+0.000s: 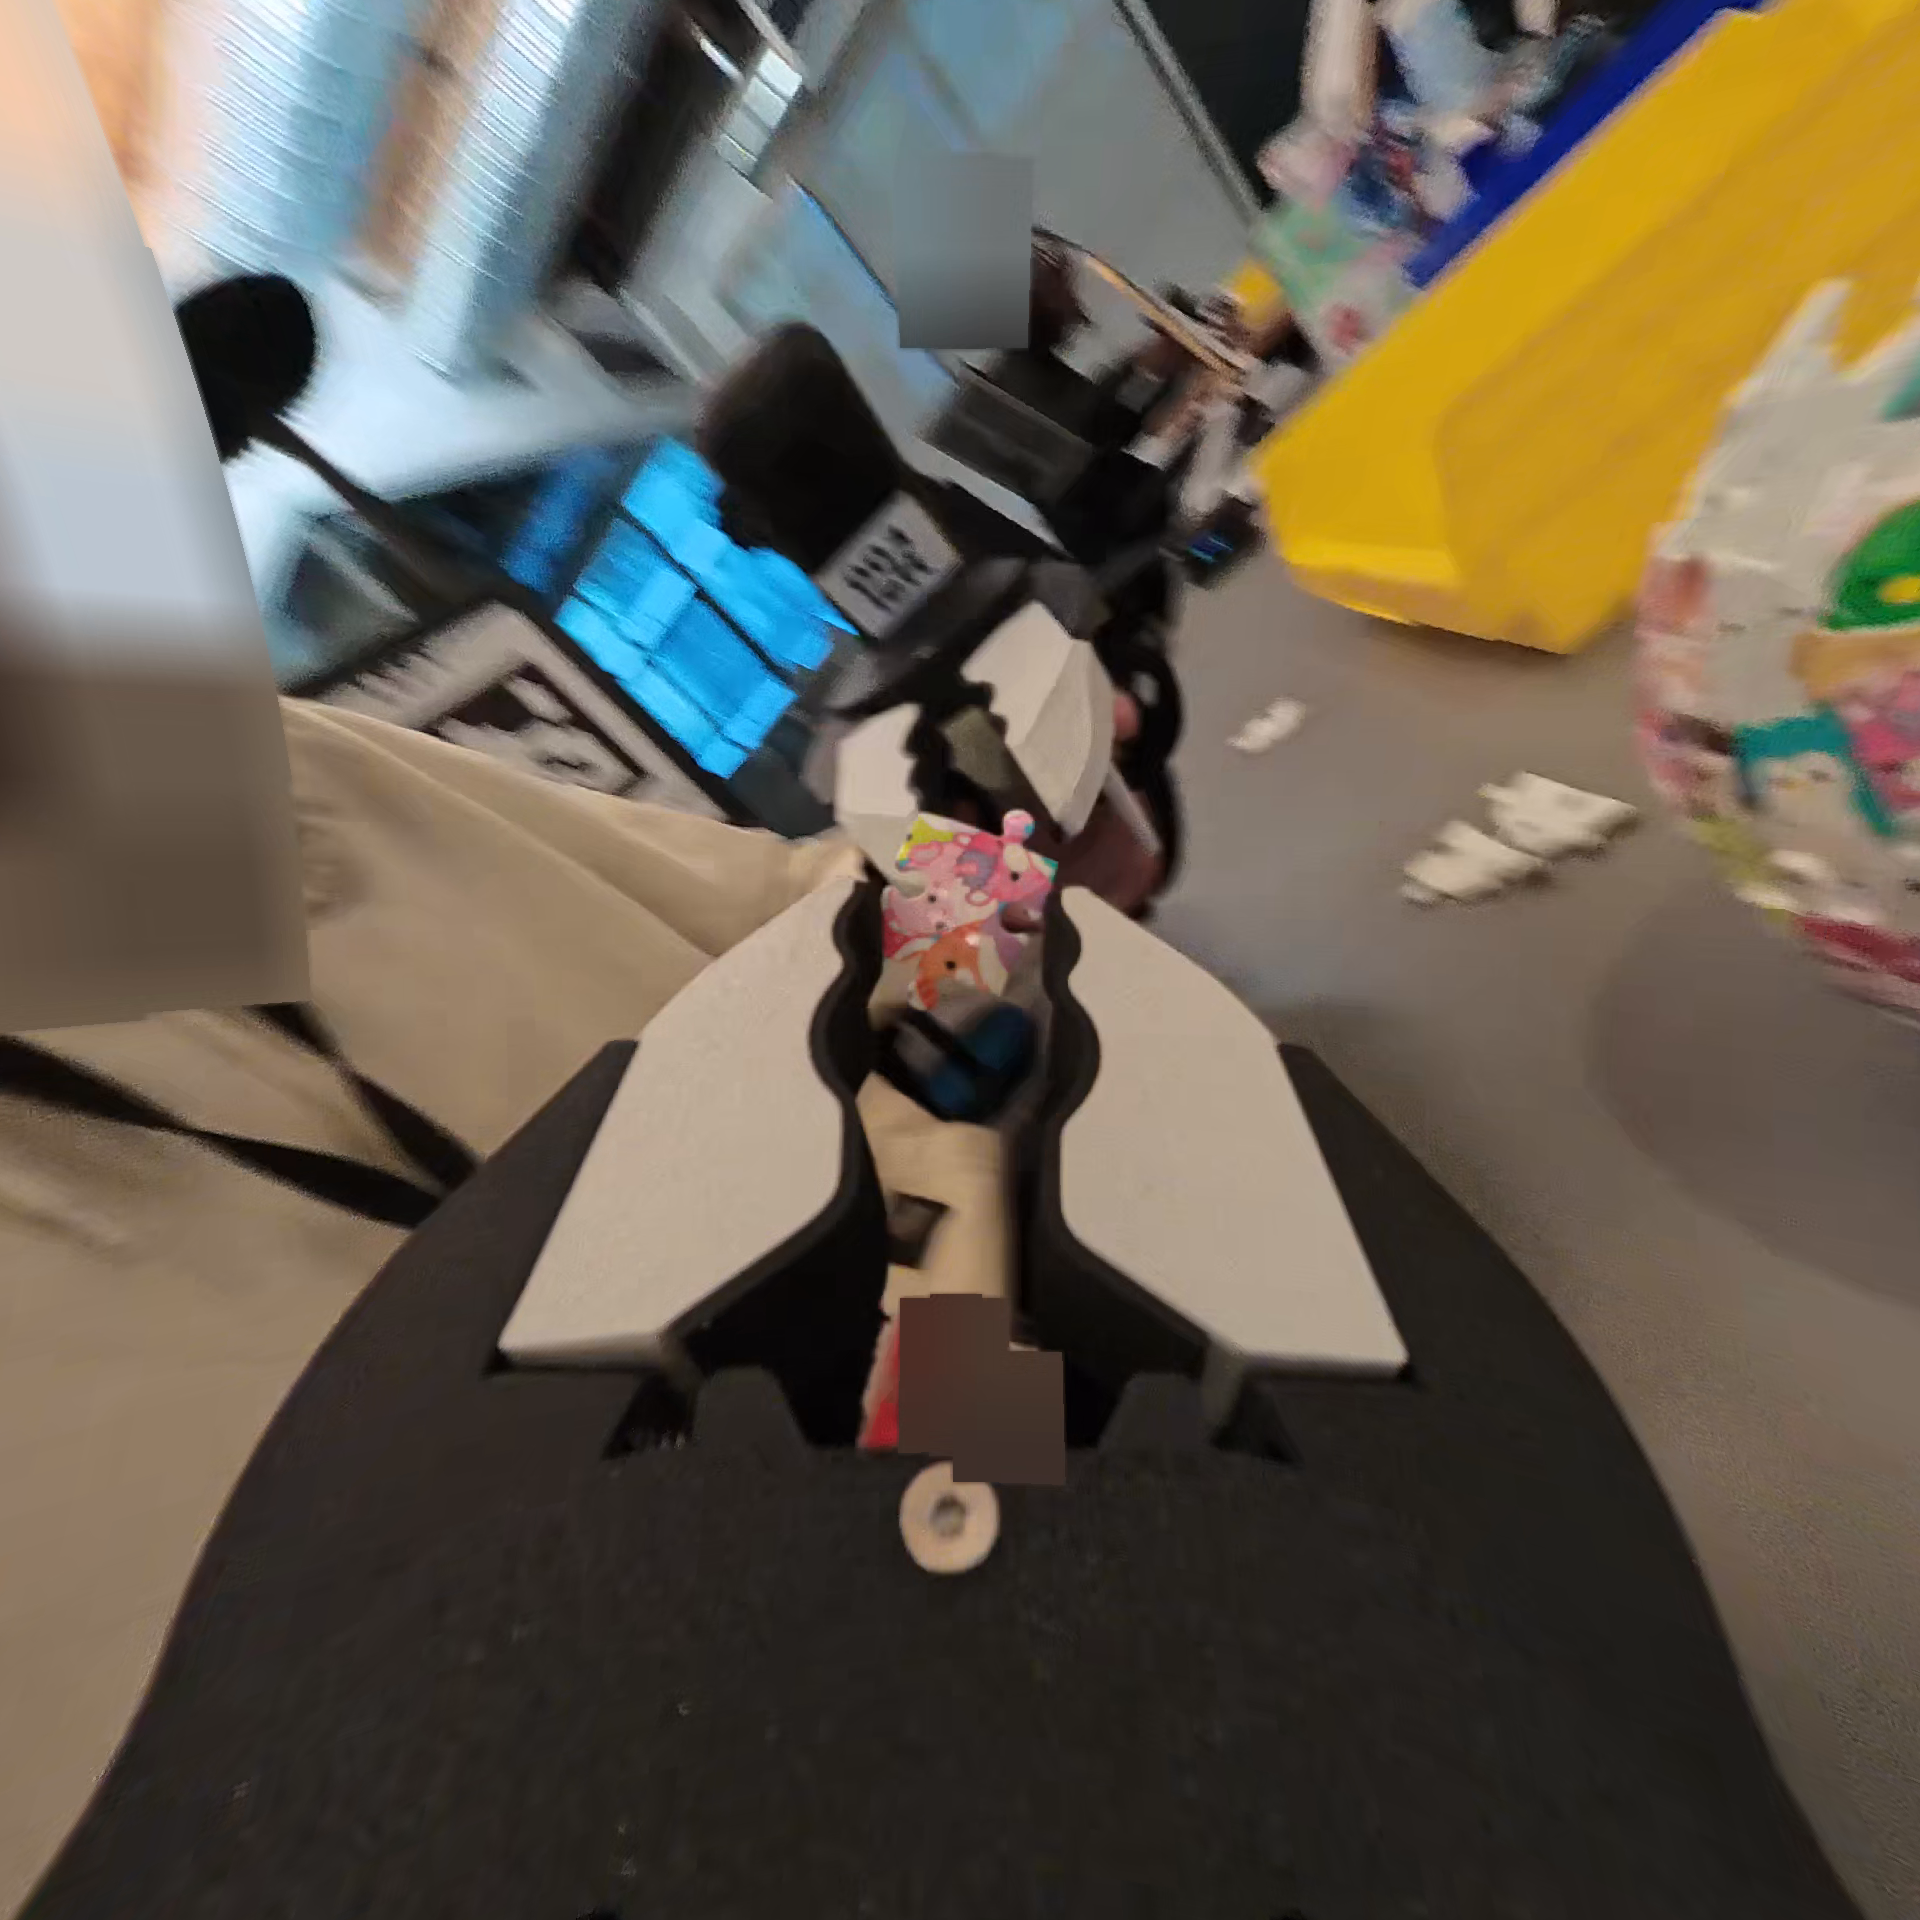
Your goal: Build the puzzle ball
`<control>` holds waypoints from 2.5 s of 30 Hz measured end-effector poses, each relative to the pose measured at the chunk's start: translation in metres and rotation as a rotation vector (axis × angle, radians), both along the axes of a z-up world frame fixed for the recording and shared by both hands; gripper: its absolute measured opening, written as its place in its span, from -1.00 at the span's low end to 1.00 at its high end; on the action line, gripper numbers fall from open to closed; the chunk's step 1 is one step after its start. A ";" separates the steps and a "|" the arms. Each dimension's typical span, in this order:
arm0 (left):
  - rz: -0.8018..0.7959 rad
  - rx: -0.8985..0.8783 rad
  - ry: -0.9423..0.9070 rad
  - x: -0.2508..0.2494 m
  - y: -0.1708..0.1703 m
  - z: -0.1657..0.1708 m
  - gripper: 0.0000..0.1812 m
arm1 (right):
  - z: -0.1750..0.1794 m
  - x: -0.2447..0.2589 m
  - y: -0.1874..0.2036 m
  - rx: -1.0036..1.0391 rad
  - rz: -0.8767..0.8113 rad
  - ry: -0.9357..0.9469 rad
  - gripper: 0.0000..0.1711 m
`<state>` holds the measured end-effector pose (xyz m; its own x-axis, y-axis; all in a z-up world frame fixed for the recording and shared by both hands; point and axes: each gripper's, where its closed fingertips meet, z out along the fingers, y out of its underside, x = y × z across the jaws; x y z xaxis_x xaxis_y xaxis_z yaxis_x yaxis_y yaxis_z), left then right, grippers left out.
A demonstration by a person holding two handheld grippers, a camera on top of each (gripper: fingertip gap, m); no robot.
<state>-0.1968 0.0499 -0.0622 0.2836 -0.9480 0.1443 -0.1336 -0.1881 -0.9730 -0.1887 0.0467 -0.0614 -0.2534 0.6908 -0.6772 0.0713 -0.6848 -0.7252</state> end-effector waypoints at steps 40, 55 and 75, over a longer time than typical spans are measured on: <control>0.180 -0.314 -0.472 -0.031 0.033 0.034 -0.99 | 0.026 -0.017 0.029 0.242 -0.222 -0.166 -0.79; 0.199 -0.309 -0.457 -0.030 0.034 0.030 -0.99 | 0.026 -0.024 0.029 0.248 -0.261 -0.157 -0.90; 0.174 -0.234 -0.392 -0.022 0.027 0.033 -0.85 | 0.050 -0.005 0.057 0.621 -0.338 -0.386 -0.98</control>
<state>-0.2191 0.0774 -0.0294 0.3162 -0.8207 0.4758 0.2870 -0.3952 -0.8726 -0.1940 0.1035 -0.0115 0.2097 0.9674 -0.1417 0.2554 -0.1941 -0.9472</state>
